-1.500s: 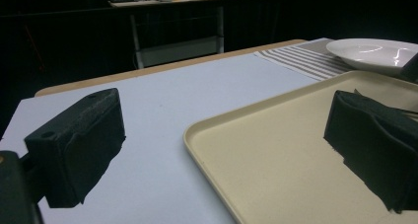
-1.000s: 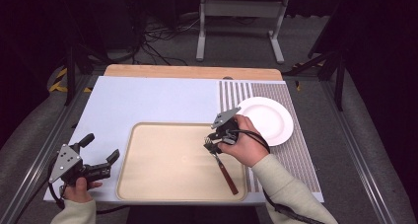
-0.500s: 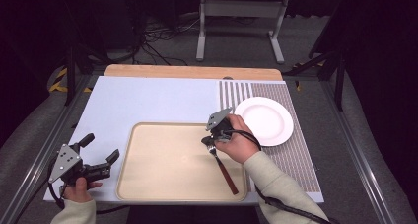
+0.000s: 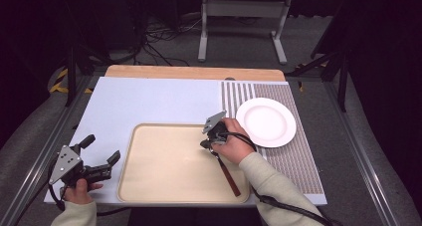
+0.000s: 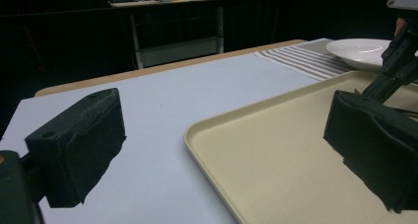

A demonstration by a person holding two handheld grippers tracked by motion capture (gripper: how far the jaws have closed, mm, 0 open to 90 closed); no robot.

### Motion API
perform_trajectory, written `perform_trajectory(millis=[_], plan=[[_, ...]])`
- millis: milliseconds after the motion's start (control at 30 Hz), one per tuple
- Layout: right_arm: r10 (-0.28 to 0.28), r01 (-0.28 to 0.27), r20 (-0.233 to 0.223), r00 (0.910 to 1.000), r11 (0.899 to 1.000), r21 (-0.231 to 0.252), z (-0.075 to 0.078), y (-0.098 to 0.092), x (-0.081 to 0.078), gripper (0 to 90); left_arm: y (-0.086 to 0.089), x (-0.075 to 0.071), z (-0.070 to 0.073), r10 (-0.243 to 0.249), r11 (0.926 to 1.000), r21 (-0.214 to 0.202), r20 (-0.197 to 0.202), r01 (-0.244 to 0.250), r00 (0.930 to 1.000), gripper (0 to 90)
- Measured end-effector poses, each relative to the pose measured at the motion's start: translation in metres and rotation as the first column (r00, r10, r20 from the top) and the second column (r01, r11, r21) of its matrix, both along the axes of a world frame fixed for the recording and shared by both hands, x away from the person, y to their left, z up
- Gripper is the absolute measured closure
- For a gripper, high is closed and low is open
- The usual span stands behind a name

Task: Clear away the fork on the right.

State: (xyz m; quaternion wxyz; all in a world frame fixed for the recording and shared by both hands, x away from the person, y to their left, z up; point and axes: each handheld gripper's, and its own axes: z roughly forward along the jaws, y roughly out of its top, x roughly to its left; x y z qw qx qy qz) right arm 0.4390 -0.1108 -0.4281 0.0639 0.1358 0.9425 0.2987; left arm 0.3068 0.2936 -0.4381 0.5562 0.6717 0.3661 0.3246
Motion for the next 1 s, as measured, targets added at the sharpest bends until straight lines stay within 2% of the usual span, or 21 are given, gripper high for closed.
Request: perform_trajectory(millis=[567, 1000], plan=[[-0.033, 0.033, 0.021, 0.9992, 0.999, -0.020, -0.006, -0.003, 0.005, 90.0, 0.000, 0.000, 0.000, 0.000, 1.0000, 0.000, 0.001, 0.000, 1.0000, 2.8], [-0.091, 0.092, 0.024, 0.9956, 0.995, -0.032, -0.004, -0.018, 0.009, 90.0, -0.001, 0.000, 0.000, -0.004, 1.0000, 0.004, 0.001, 0.004, 1.0000, 2.8]])
